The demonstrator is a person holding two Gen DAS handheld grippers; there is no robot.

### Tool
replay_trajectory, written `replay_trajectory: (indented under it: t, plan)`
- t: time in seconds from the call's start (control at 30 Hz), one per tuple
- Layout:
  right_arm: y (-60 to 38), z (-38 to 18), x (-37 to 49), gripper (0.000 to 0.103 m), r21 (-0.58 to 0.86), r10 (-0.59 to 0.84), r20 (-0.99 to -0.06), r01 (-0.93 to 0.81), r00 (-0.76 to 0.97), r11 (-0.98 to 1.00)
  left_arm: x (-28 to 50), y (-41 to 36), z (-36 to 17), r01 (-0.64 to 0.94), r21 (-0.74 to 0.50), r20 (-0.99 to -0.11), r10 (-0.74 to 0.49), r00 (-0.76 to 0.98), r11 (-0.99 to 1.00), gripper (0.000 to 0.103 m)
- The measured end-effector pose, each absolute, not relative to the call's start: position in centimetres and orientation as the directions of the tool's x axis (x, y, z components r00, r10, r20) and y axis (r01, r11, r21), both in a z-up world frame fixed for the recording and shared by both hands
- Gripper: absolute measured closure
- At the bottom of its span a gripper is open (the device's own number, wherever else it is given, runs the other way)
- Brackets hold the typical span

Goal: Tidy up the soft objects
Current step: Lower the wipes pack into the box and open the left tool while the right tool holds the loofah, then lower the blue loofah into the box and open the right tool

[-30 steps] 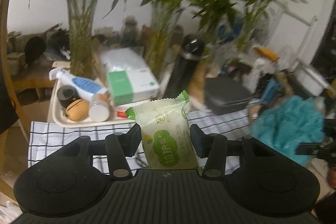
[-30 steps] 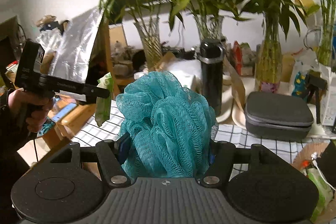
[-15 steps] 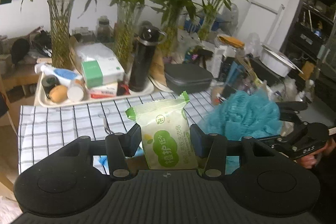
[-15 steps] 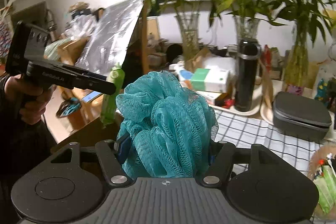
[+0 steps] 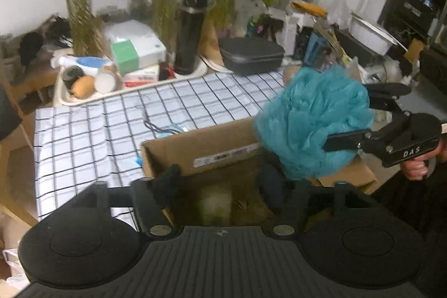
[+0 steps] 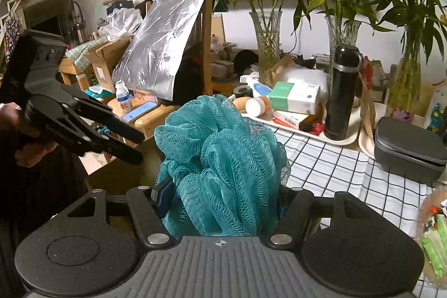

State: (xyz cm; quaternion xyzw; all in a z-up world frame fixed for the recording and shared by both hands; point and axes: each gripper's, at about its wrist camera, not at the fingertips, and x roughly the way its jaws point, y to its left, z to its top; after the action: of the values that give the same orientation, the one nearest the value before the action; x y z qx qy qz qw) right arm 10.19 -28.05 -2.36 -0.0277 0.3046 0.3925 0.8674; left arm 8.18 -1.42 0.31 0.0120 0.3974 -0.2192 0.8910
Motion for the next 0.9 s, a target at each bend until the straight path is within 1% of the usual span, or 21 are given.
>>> replay_trajectory:
  t: [0.07,0.3,0.47,0.5,0.53,0.57,0.6,0.63,0.7,0.83,0.9]
  plan:
    - [-27.8,-2.4,10.0,0.034,0.183,0.661,-0.555,-0.701,0.505,0.689,7.5,-1.0,0.5,0.378,-0.139,-0.699,-0.361,0.617,0.915,0.037]
    - [-27.6,-2.4,9.7,0.034,0.185,0.669,-0.546,-0.707,0.504,0.683,6.7,1.0,0.3,0.287,-0.204,-0.673,-0.347,0.653,0.936,0.037]
    - [-27.0,-2.1,9.2,0.032,0.194,0.720,-0.526,-0.760,0.453,0.620,6.5,2.0,0.0,0.244,-0.212,-0.670,-0.322,0.669,0.946,0.037]
    - [-26.6,-2.2,9.1,0.027,0.195,0.728,-0.529,-0.773,0.435,0.604,6.5,2.2,-0.1,0.238,-0.218,-0.670,-0.323,0.669,0.946,0.037]
    - [-26.3,-2.2,9.1,0.019,0.191,0.731,-0.534,-0.781,0.425,0.594,6.5,2.4,-0.2,0.234,-0.223,-0.670,-0.323,0.668,0.946,0.037]
    - [-25.9,-2.3,9.0,0.015,0.178,0.727,-0.542,-0.788,0.422,0.590,6.5,2.5,-0.3,0.227,-0.226,-0.673,-0.320,0.667,0.947,0.037]
    - [-25.6,-2.3,8.8,0.006,0.168,0.724,-0.545,-0.790,0.424,0.589,6.5,2.7,-0.4,0.221,-0.228,-0.675,-0.317,0.667,0.948,0.037]
    - [-25.5,-2.2,8.7,0.003,0.160,0.724,-0.543,-0.794,0.426,0.587,6.5,2.8,-0.4,0.217,-0.229,-0.676,-0.315,0.666,0.949,0.037]
    - [-25.5,-2.1,8.8,0.000,0.155,0.723,-0.536,-0.791,0.436,0.592,6.4,2.9,-0.6,0.216,-0.231,-0.678,-0.316,0.664,0.949,0.037]
    - [-25.8,-2.1,8.9,0.000,0.152,0.707,-0.537,-0.771,0.461,0.618,6.5,3.0,-0.7,0.217,-0.221,-0.683,-0.310,0.662,0.951,0.037]
    - [-26.0,-2.4,9.3,0.000,0.138,0.672,-0.555,-0.743,0.490,0.655,6.6,3.0,-0.7,0.213,-0.216,-0.684,-0.304,0.664,0.953,0.037]
